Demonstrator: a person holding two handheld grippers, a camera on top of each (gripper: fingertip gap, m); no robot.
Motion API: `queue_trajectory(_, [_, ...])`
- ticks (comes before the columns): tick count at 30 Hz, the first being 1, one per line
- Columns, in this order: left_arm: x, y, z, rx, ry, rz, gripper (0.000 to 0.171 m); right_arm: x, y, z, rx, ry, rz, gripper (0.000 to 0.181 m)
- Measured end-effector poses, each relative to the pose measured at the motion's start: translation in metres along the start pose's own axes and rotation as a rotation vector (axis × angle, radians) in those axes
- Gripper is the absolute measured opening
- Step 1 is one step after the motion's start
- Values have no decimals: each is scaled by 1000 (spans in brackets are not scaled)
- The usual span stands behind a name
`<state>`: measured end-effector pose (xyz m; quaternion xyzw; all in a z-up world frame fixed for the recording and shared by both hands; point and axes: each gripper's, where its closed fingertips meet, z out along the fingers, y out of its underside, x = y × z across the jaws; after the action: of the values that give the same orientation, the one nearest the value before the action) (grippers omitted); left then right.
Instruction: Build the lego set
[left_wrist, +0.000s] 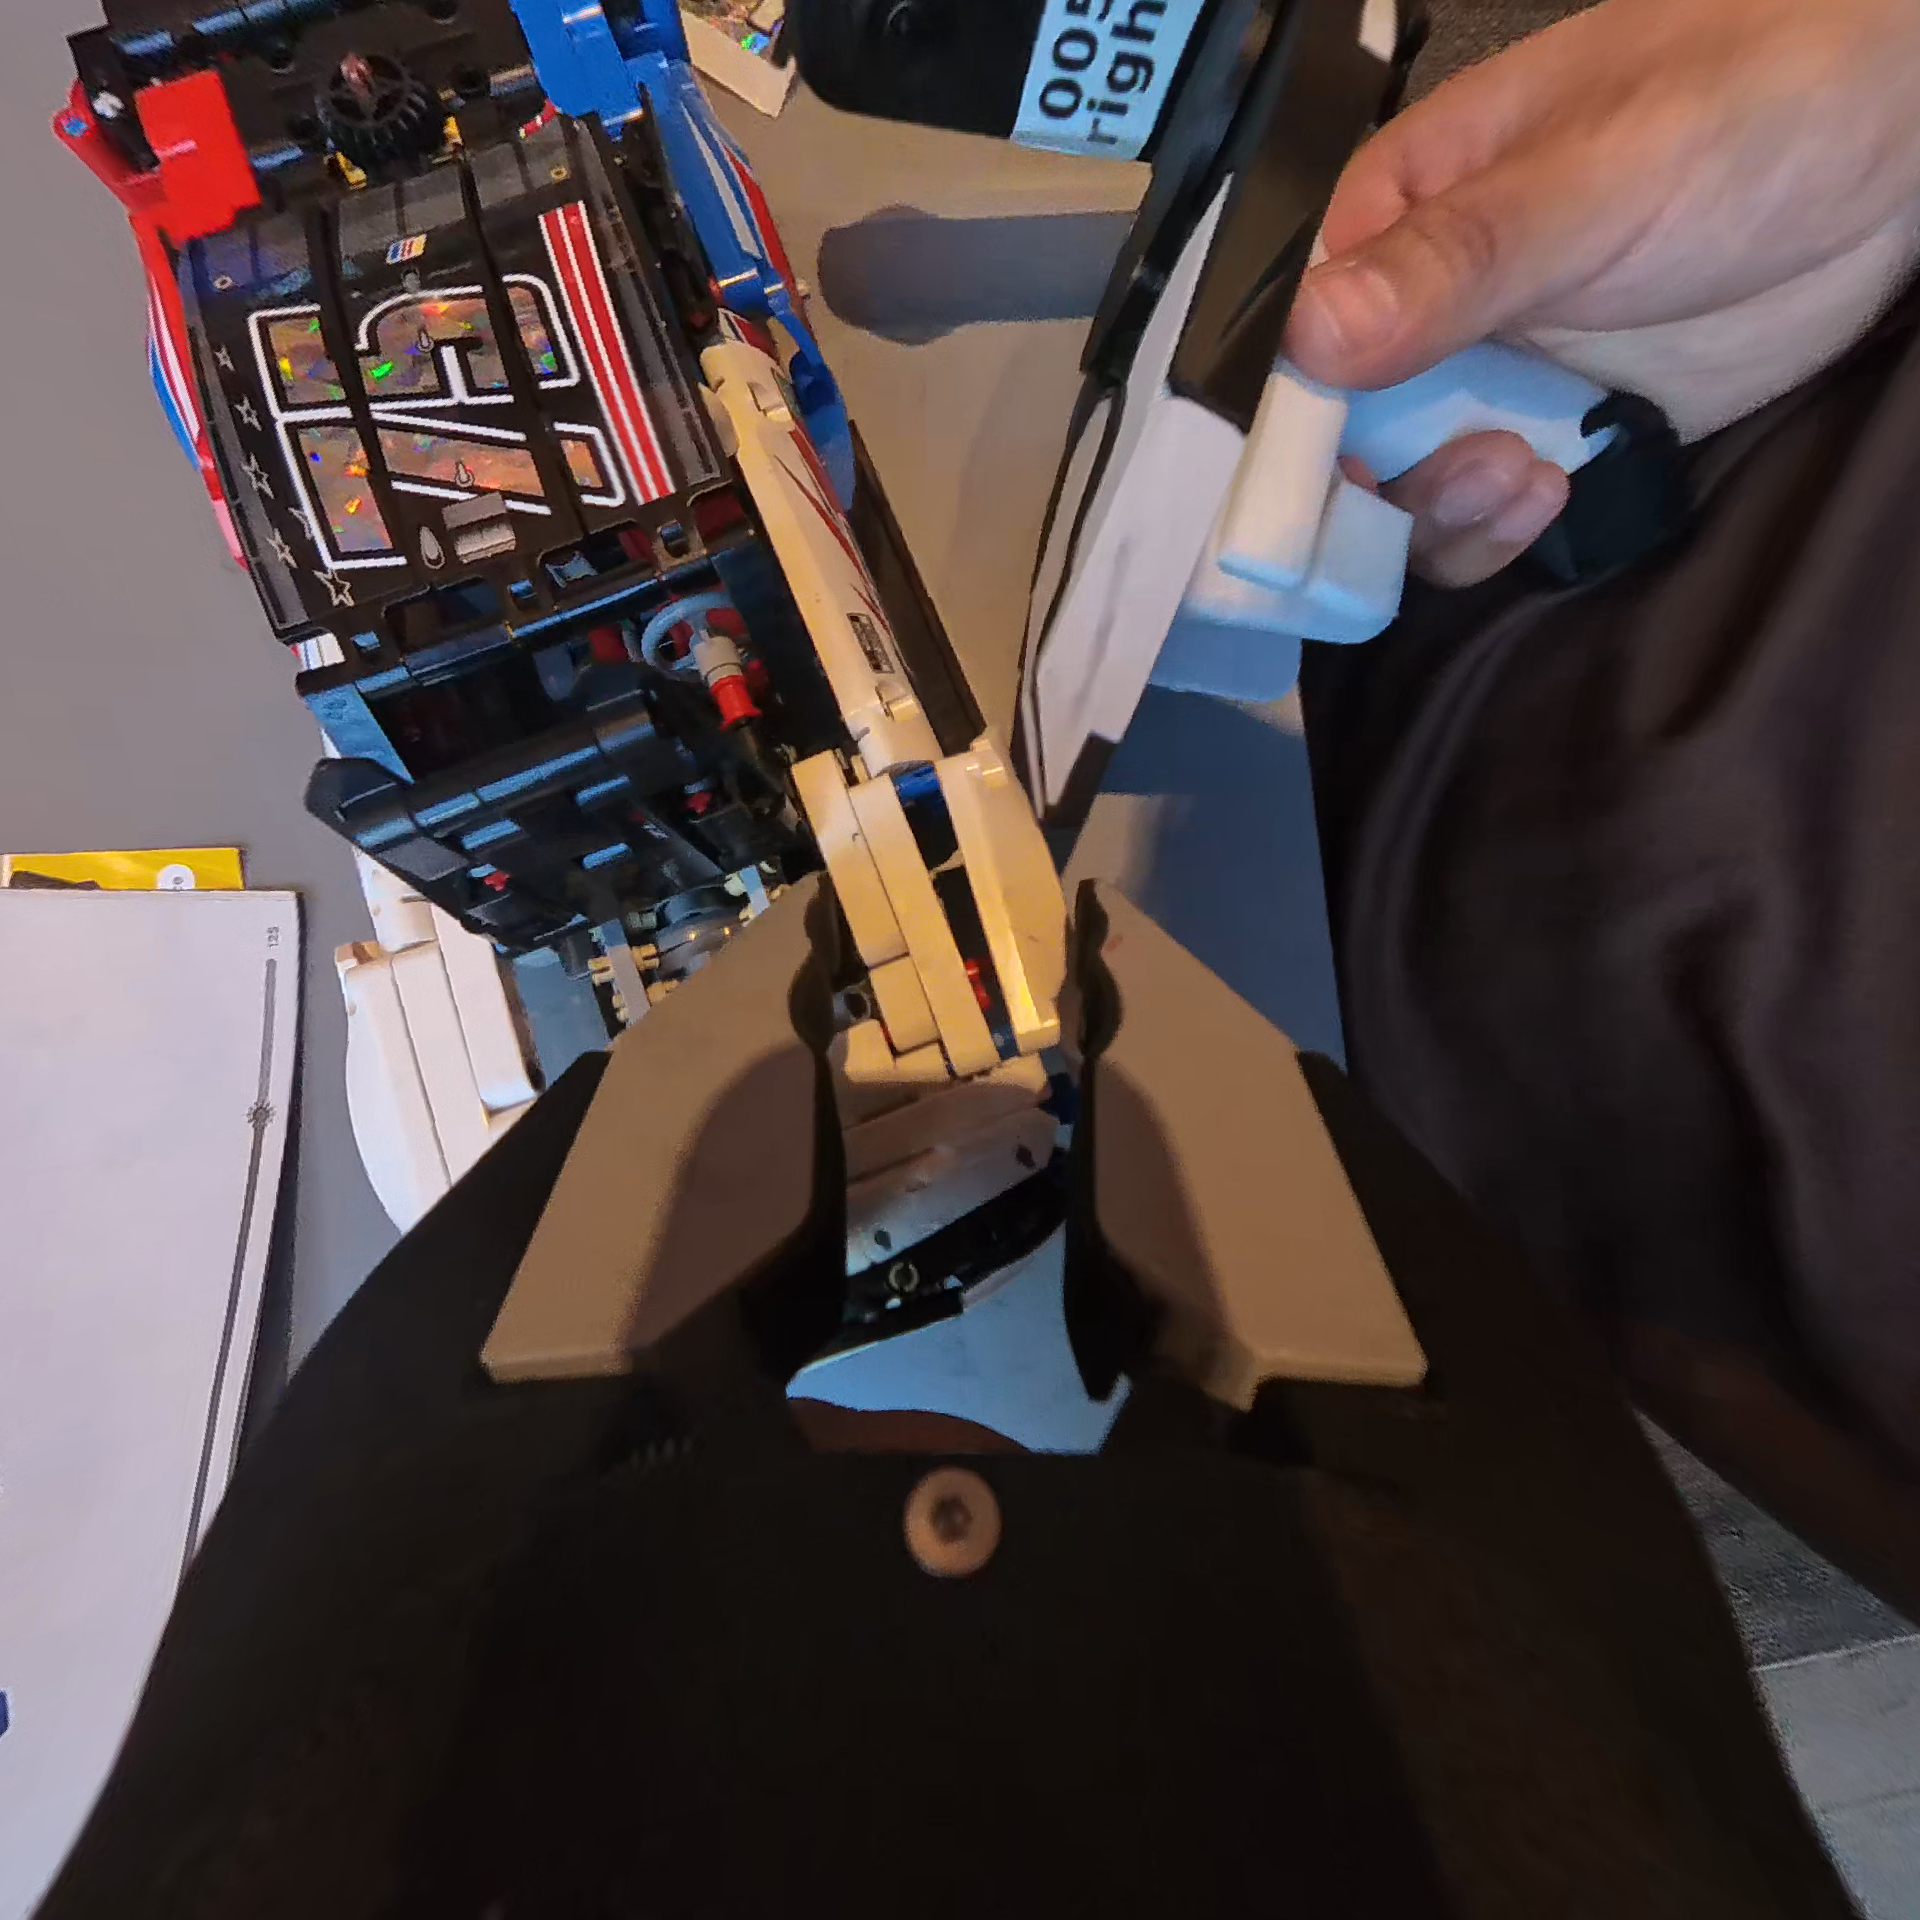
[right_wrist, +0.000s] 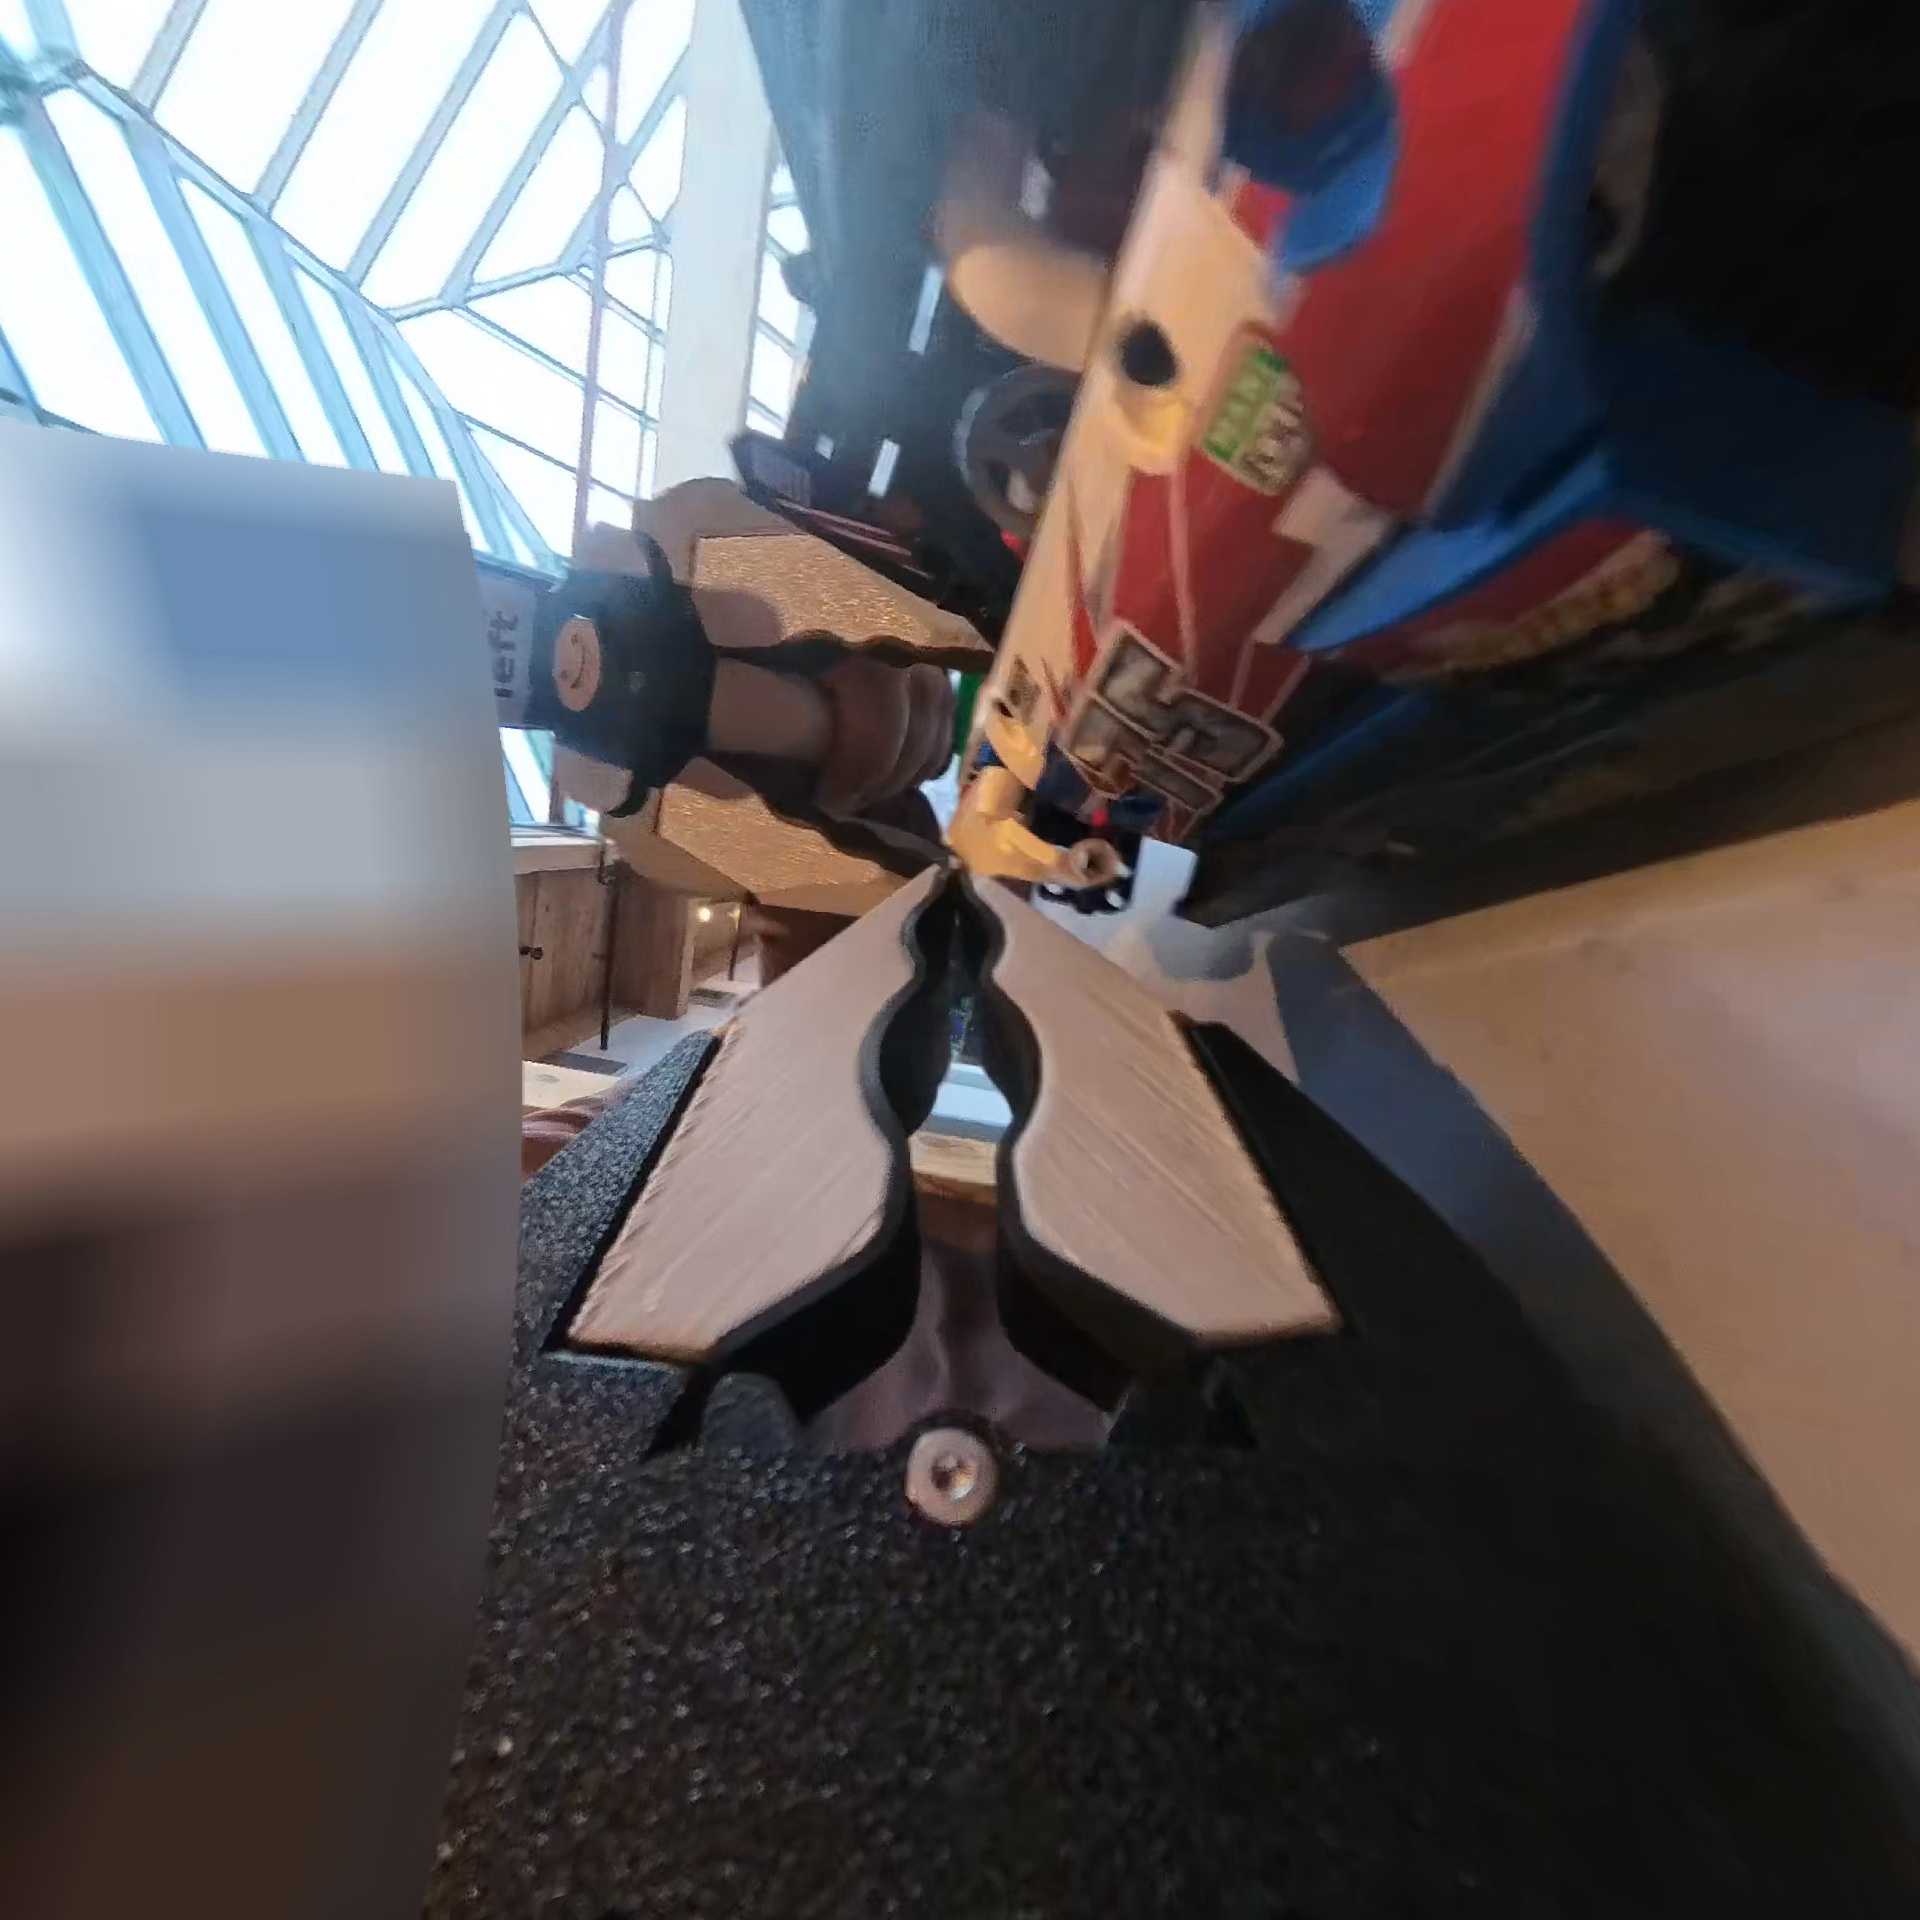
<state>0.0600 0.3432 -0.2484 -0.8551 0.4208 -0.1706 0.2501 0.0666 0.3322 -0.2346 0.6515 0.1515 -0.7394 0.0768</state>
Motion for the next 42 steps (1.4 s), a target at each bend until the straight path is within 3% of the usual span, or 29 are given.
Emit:
queue_trajectory(7, [-1, -3, 0, 13, 3, -7, 41, 4, 2, -3, 5, 27, -11, 0])
queue_trajectory(11, [0, -2, 0, 16, 10, -20, 43, 7, -2, -10, 27, 25, 54, 23])
queue_trajectory(14, [0, -1, 0, 17, 9, -20, 43, 12, -2, -12, 36, 82, 35, 28])
queue_trajectory(42, [-2, -4, 3, 17, -2, -11, 42, 13, -18, -10, 75, 113, -62, 17])
